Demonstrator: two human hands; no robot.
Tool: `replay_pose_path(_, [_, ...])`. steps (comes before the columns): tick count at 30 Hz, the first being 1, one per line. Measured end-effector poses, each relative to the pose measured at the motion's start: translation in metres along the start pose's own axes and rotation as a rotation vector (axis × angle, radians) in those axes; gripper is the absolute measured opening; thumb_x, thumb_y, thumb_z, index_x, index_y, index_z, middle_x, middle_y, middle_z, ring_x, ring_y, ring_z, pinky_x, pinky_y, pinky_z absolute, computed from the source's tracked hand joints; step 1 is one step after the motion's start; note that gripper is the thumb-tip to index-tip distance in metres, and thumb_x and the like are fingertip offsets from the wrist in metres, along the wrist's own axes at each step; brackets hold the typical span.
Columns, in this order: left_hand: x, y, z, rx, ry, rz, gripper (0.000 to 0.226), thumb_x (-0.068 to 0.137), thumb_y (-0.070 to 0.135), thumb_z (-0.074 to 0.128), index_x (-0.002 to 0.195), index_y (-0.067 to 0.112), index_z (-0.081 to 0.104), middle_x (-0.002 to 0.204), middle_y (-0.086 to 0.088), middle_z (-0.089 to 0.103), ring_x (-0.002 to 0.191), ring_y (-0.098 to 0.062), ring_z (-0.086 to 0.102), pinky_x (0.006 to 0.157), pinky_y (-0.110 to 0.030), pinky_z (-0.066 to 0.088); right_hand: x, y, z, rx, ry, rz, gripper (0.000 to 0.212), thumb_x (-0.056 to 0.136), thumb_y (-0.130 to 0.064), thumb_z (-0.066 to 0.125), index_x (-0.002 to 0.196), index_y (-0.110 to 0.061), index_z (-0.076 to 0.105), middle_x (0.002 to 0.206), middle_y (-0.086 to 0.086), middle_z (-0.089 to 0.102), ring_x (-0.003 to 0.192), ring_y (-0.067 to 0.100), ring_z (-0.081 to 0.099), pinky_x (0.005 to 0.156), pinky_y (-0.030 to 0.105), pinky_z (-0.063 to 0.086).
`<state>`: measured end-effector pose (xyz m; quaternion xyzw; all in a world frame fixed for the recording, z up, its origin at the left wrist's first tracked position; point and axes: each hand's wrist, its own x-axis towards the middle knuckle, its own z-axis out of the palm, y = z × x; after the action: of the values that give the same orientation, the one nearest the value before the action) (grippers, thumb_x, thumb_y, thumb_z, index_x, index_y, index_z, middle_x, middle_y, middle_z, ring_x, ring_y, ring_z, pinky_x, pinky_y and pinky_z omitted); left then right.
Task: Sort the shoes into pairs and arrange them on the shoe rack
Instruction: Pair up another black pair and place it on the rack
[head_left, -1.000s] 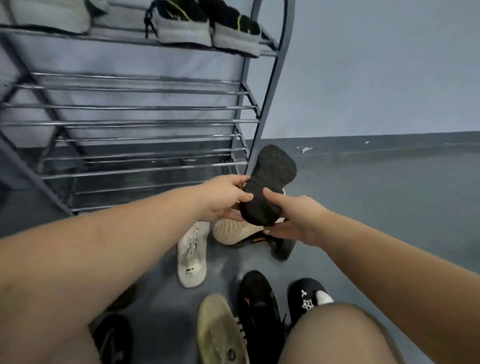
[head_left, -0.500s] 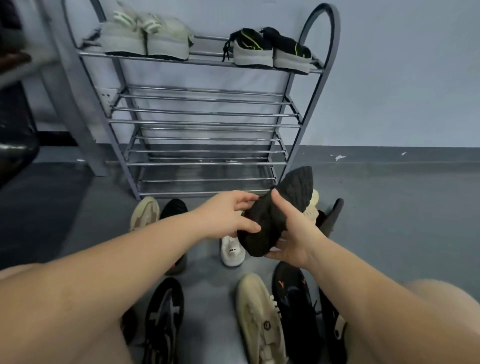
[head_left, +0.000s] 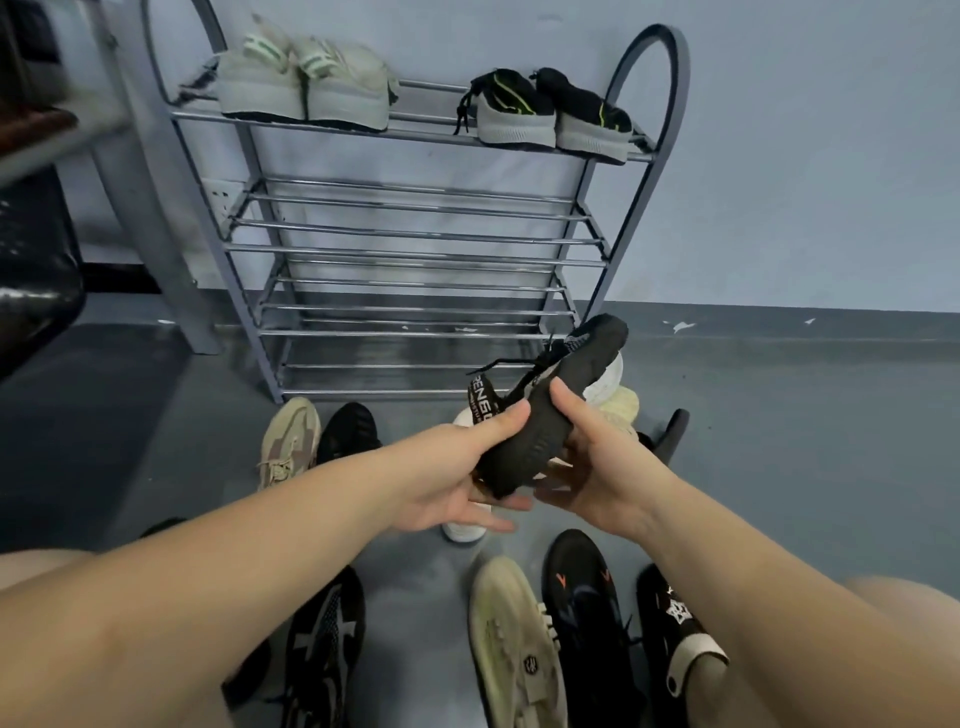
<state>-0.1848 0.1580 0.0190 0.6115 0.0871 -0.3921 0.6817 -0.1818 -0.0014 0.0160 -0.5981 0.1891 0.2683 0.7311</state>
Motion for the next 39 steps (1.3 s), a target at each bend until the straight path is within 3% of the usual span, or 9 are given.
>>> replay_pose_path(2, [0.006,-0.002,-0.004,-0.056,-0.014,0.080,0.043,0.077,0.044,0.061,0.106,0.013,0.063,0.095,-0.005,0.072,0.092,-0.022,0.067,0.082,-0.035,0.057,0.001,-0.001,-0.004,-0.027,-0.009,-0.018,0.049,0.062,-0.056,0.065,0.095,-0.021,0.068,0.105,0.003,0.066,0.103,0.023,0.058,0.107,0.045,0.038])
replay_pose_path(5, [0.015,-0.009,-0.007,0.001,0.069,0.158,0.034,0.083,0.031,0.065,0.114,0.019,0.059,0.108,0.000,0.070,0.099,-0.015,0.067,0.082,-0.032,0.057,0.003,-0.002,-0.011,0.080,-0.019,-0.083,0.029,0.076,-0.040,0.065,0.094,-0.017,0.070,0.104,0.007,0.069,0.099,0.024,0.063,0.093,0.041,0.051])
replay_pose_path(9, [0.022,-0.026,-0.004,0.179,0.152,0.172,0.085,0.054,0.052,0.083,0.126,0.020,0.049,0.112,0.003,0.068,0.099,-0.013,0.067,0.085,-0.034,0.057,0.001,0.003,-0.015,0.092,-0.096,-0.076,0.023,0.088,-0.018,0.060,0.108,-0.008,0.066,0.105,0.008,0.071,0.090,0.017,0.067,0.070,0.026,0.058])
replay_pose_path(13, [0.019,-0.023,-0.007,0.050,0.131,0.074,0.042,0.083,0.050,0.058,0.109,0.018,0.063,0.103,-0.001,0.073,0.096,-0.018,0.069,0.083,-0.035,0.056,-0.001,0.004,-0.019,0.065,-0.139,-0.035,0.029,0.089,-0.011,0.057,0.117,-0.006,0.063,0.110,0.008,0.069,0.095,0.017,0.066,0.074,0.025,0.058])
replay_pose_path(16, [0.014,-0.021,-0.016,0.055,0.080,0.013,0.046,0.083,0.051,0.054,0.107,0.014,0.066,0.102,-0.005,0.074,0.093,-0.022,0.071,0.082,-0.037,0.057,-0.003,0.004,-0.022,0.060,-0.189,-0.023,0.033,0.080,-0.013,0.062,0.112,-0.007,0.065,0.107,0.006,0.071,0.092,0.014,0.068,0.072,0.025,0.058])
replay_pose_path(20, [0.002,-0.031,-0.024,0.096,0.056,0.023,0.035,0.087,0.040,0.055,0.109,0.014,0.064,0.099,-0.001,0.075,0.086,-0.015,0.071,0.077,-0.033,0.059,-0.008,0.013,-0.020,-0.010,-0.246,0.003,0.028,0.088,-0.015,0.056,0.114,-0.009,0.063,0.111,0.004,0.069,0.097,0.013,0.066,0.079,0.028,0.058])
replay_pose_path(28, [-0.023,-0.062,-0.043,0.098,0.136,0.007,0.019,0.092,0.031,0.054,0.097,0.016,0.065,0.098,-0.003,0.073,0.090,-0.019,0.068,0.070,-0.029,0.059,-0.007,0.040,-0.004,-0.228,-0.351,0.135,0.044,0.076,-0.037,0.065,0.116,-0.018,0.063,0.108,0.001,0.070,0.101,0.021,0.065,0.081,0.035,0.056])
replay_pose_path(36, [-0.029,-0.128,-0.043,-0.105,0.264,-0.025,0.015,0.092,0.026,0.057,0.100,0.014,0.062,0.090,-0.002,0.072,0.068,-0.010,0.071,0.059,-0.025,0.059,0.011,0.094,0.019,-0.412,-0.221,0.229,0.036,0.085,-0.042,0.063,0.109,-0.015,0.061,0.099,0.002,0.068,0.087,0.021,0.064,0.075,0.036,0.057])
replay_pose_path(39, [-0.035,-0.154,-0.052,-0.175,0.279,-0.054,0.018,0.092,0.026,0.056,0.105,0.014,0.061,0.095,-0.003,0.071,0.077,-0.014,0.070,0.061,-0.025,0.059,0.016,0.121,0.037,-0.378,-0.207,0.242,0.027,0.087,-0.035,0.064,0.106,-0.015,0.060,0.096,-0.001,0.069,0.083,0.016,0.066,0.064,0.031,0.057])
